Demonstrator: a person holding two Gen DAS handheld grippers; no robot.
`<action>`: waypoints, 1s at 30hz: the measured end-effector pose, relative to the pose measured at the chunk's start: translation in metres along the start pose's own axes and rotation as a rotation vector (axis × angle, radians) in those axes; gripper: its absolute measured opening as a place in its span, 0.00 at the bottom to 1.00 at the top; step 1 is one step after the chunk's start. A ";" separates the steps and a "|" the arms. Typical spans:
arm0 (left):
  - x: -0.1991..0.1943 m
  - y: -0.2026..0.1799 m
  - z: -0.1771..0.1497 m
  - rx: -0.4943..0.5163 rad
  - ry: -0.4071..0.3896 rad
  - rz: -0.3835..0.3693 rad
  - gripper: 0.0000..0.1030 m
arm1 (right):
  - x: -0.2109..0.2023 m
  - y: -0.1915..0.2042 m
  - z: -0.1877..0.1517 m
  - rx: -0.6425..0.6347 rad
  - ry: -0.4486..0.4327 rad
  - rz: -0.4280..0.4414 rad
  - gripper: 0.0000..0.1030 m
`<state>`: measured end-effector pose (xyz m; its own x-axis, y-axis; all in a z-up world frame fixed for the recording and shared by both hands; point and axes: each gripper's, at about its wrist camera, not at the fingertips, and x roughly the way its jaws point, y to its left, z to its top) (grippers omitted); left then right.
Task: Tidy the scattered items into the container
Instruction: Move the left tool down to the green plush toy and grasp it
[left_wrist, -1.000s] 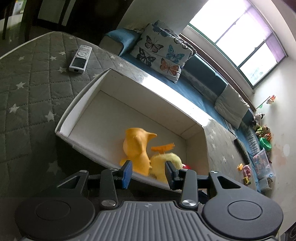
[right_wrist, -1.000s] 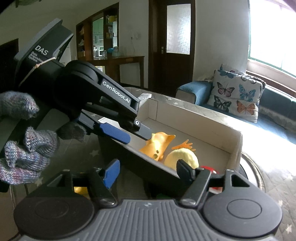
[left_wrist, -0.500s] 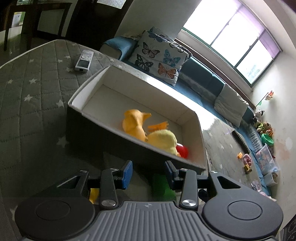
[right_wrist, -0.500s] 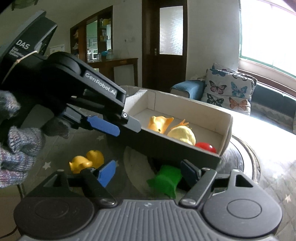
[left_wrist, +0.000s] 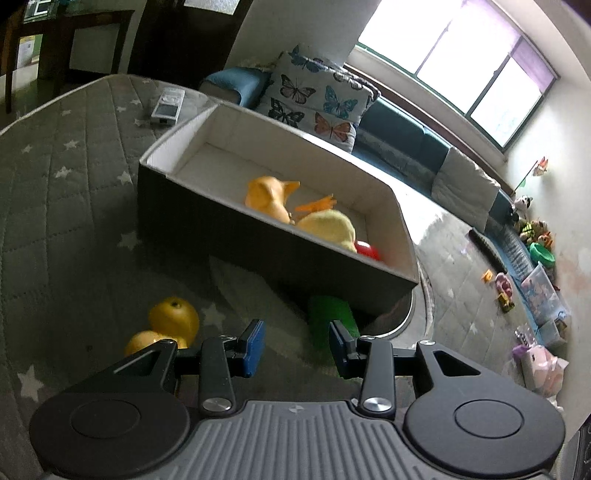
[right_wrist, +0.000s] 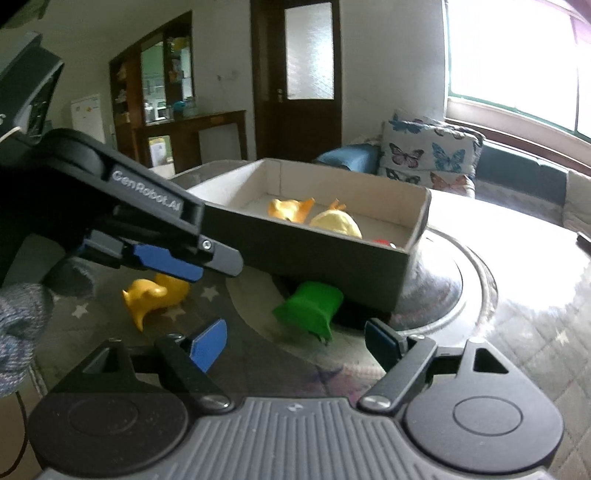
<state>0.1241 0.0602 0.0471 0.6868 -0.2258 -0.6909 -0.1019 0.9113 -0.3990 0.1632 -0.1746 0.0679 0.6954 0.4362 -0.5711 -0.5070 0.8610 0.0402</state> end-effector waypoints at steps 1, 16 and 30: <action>0.002 0.000 -0.001 -0.003 0.005 0.002 0.40 | 0.001 -0.001 -0.002 0.009 0.003 -0.001 0.82; 0.017 0.007 0.001 -0.028 0.039 -0.005 0.40 | 0.016 -0.004 0.001 0.050 0.029 -0.002 0.77; 0.031 0.011 0.014 -0.040 0.049 -0.005 0.40 | 0.038 -0.005 0.012 0.077 0.051 0.002 0.69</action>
<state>0.1542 0.0683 0.0301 0.6511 -0.2483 -0.7172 -0.1279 0.8956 -0.4261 0.1983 -0.1589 0.0561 0.6663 0.4260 -0.6120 -0.4667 0.8783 0.1033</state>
